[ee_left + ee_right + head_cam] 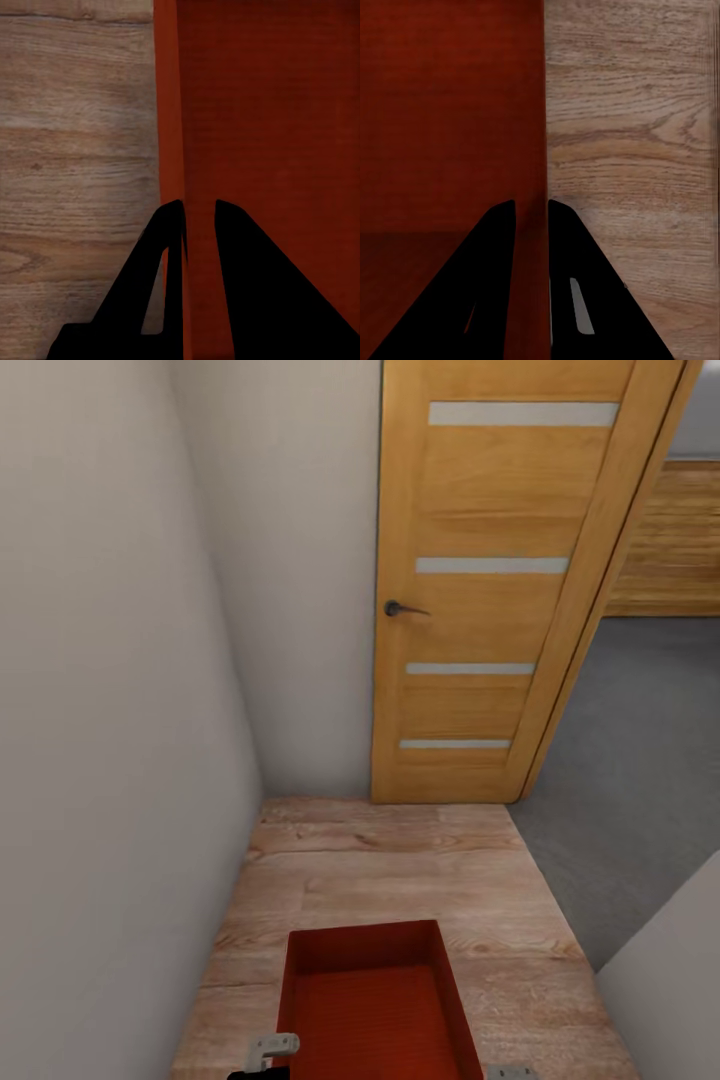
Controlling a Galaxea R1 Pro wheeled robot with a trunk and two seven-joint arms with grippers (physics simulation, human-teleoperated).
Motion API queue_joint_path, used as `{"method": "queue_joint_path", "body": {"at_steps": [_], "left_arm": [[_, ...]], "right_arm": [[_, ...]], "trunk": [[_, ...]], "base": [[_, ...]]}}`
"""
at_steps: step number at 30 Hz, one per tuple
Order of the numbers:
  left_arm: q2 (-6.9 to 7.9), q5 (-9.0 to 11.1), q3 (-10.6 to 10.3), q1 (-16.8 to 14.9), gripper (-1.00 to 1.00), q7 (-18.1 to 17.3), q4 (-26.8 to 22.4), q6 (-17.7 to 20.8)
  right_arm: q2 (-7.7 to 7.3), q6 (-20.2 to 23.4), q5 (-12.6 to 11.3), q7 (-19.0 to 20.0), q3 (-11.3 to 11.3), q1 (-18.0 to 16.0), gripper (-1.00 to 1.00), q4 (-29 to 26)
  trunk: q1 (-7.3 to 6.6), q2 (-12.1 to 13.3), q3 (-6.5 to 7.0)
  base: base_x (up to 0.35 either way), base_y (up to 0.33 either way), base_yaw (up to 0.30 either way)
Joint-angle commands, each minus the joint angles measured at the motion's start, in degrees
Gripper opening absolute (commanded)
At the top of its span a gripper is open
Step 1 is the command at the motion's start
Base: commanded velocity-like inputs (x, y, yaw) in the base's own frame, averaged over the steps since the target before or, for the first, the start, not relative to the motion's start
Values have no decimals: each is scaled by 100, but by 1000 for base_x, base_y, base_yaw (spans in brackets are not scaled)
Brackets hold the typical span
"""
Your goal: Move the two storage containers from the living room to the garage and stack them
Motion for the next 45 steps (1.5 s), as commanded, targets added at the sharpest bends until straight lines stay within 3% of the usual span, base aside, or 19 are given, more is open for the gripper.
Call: {"method": "queue_joint_path", "body": {"at_steps": [1,10,27,37,45], "left_arm": [[187,84,-206,-4,-100,42,-28,-189],[187,84,-204,-5,-100,42,-30,-189],[187,84,-204,-5,-100,42,-30,-187],[187,84,-204,-4,-100,42,-30,-188],[187,82,-205,-5,-100,35,-30,-182]], "right_arm": [[-9,32,-141,139,93,2,-100,13],[-9,37,-135,139,93,2,-100,9],[-12,41,-142,145,93,1,-100,8],[-30,40,-159,148,93,1,-100,11],[-44,40,-168,148,93,2,-100,17]], "trunk": [[3,-2,-5],[3,-2,-5],[3,-2,-5],[3,-2,-5],[3,-2,-5]], "base": [[311,0,-259],[311,0,-241],[311,0,-35],[299,51,-250],[71,26,-283]]}}
